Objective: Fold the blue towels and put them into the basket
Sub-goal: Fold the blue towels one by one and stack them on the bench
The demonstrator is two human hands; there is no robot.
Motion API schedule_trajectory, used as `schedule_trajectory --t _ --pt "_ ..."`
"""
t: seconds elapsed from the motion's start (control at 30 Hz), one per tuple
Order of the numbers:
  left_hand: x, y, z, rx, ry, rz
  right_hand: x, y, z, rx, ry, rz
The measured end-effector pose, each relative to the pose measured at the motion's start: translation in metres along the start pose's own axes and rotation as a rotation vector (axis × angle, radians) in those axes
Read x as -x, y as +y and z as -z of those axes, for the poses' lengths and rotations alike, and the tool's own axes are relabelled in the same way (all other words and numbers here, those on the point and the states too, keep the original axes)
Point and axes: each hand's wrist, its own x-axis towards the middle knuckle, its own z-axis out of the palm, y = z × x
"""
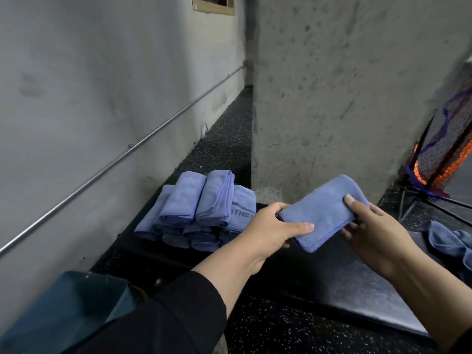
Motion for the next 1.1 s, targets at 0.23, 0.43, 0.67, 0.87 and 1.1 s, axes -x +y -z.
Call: schedule_trajectory --t 0.23,0.43,0.67,0.87,1.1 --pt "0.01 -0.011 0.015 0.068 0.194 -0.027 0.017 0.026 -0.041 -0.01 -0.116 -0.101" --pt "0.013 -0.016 0.022 0.056 0.181 -0.013 0.002 0.03 -0.051 0.093 -0.063 -0.06" --pt "0.019 -0.003 0.044 -0.436 0.263 -0.06 -0.034 0.038 -0.065 0.236 -0.02 -0.059" --pt "0.03 -0.006 0.065 -1.044 0.269 -0.162 -0.071 0.061 -0.048 0.628 0.081 -0.097" --pt "0.018 -0.02 0.06 -1.285 -0.017 -0.214 -0.086 0.097 -0.051 0.849 0.024 -0.138"
